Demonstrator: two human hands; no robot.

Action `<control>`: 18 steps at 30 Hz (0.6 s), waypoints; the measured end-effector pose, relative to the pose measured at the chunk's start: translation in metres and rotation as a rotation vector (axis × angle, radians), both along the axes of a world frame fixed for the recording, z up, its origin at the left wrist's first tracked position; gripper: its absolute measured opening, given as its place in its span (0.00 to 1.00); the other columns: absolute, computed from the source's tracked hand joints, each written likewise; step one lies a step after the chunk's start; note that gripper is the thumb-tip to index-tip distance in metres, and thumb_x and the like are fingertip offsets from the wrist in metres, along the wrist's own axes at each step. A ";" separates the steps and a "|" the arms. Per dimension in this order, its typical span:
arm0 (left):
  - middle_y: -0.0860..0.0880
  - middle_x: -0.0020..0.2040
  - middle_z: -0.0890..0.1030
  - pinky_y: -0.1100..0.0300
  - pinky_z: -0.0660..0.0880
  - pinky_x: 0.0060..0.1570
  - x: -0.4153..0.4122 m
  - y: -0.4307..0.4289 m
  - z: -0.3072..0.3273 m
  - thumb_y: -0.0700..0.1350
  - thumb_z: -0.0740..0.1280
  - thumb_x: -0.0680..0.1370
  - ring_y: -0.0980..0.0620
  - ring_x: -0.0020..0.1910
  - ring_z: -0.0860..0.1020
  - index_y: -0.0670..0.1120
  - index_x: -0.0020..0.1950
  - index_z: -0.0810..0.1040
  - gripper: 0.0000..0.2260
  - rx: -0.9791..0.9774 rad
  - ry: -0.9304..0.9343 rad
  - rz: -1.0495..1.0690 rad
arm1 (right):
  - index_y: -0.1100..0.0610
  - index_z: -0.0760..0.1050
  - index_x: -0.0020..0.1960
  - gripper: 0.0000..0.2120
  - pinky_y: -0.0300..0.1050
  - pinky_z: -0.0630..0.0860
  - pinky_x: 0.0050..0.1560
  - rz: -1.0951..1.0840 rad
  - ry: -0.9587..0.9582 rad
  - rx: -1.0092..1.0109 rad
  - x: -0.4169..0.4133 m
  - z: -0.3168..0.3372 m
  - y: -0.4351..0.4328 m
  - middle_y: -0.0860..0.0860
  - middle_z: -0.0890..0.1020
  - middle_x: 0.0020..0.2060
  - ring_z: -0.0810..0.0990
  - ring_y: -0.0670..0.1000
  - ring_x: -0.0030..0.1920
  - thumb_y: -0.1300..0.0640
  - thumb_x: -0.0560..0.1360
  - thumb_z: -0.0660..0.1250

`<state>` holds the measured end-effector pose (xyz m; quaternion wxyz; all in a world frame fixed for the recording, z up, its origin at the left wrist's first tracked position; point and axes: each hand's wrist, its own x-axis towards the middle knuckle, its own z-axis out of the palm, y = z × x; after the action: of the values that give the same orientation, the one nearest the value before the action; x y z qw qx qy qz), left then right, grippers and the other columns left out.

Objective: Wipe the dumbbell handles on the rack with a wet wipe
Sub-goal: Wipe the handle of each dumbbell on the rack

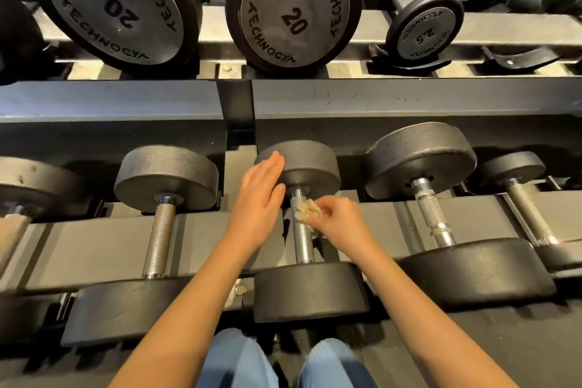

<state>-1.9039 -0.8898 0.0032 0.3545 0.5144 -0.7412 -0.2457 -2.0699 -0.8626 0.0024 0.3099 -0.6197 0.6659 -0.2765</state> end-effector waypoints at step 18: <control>0.54 0.77 0.58 0.57 0.53 0.74 0.003 0.001 0.003 0.44 0.56 0.83 0.57 0.75 0.54 0.51 0.77 0.56 0.23 0.019 -0.002 -0.037 | 0.54 0.79 0.41 0.03 0.31 0.66 0.35 -0.128 -0.036 -0.144 0.021 0.008 -0.017 0.42 0.75 0.33 0.74 0.39 0.36 0.57 0.73 0.71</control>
<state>-1.9011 -0.8886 0.0062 0.3444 0.5043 -0.7484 -0.2588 -2.0484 -0.8800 0.0102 0.2582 -0.5915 0.6769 -0.3540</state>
